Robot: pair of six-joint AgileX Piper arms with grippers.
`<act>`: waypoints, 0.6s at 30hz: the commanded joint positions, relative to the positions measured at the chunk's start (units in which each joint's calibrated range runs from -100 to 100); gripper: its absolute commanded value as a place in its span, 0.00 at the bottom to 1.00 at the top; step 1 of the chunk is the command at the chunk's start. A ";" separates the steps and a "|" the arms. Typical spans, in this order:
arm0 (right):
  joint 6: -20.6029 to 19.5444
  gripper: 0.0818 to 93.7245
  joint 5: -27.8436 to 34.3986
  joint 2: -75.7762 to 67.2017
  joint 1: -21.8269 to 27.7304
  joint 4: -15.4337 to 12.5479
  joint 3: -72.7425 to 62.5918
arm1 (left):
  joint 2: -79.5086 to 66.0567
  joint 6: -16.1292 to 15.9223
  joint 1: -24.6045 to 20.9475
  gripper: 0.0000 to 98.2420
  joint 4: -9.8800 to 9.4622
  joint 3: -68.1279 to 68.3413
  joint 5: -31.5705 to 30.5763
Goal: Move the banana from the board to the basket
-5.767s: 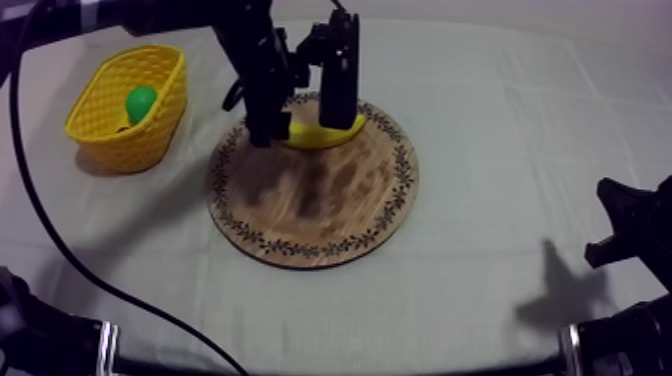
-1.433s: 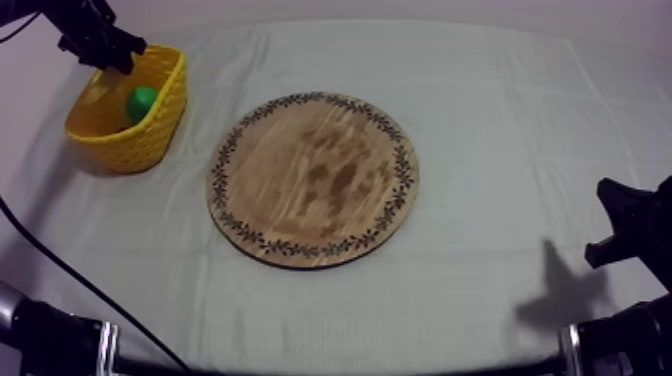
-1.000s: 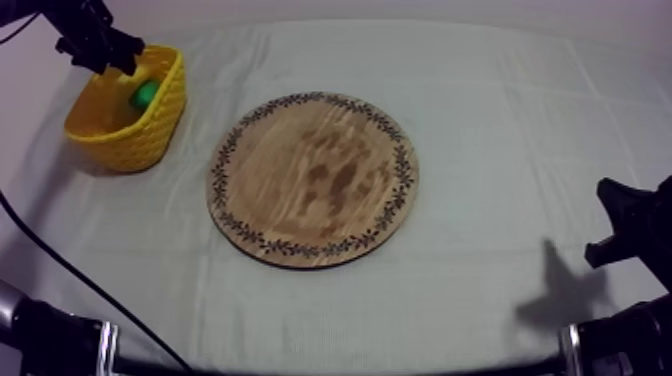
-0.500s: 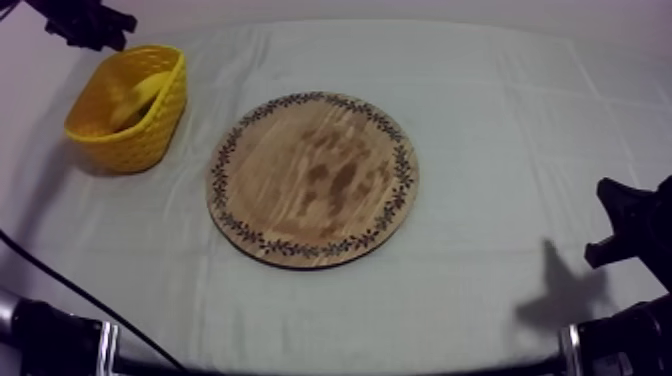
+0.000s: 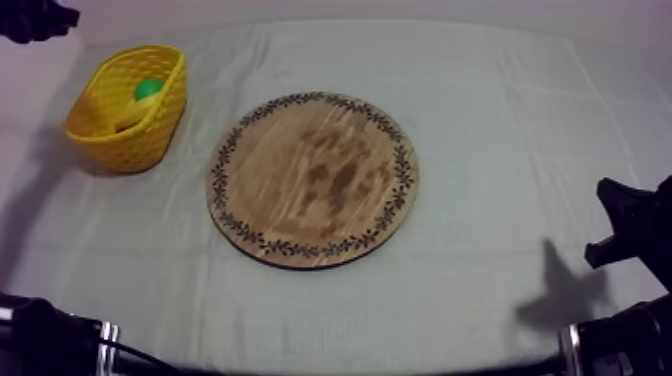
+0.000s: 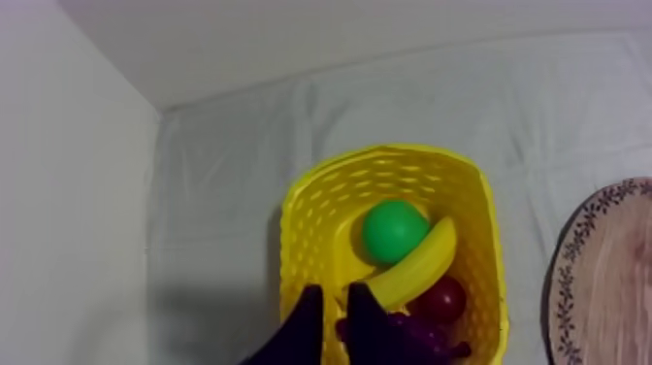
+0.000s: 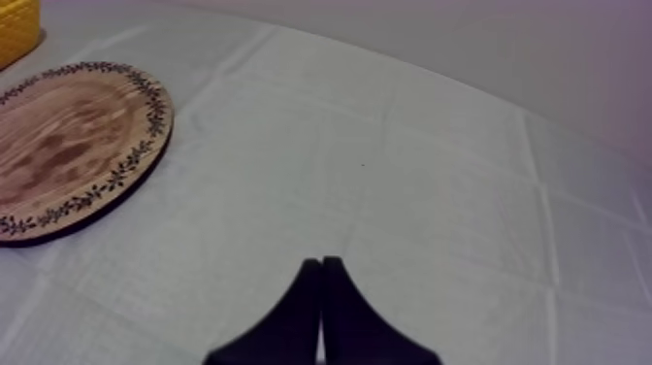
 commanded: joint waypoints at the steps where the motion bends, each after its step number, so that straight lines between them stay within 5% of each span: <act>1: -0.01 0.00 -0.01 0.00 0.00 0.00 -0.03 | -8.15 -0.68 -0.19 0.03 0.44 4.81 -0.16; 18: -0.01 0.00 -0.01 0.00 0.00 0.00 -0.03 | -49.60 2.92 -0.07 0.00 2.53 35.54 -3.37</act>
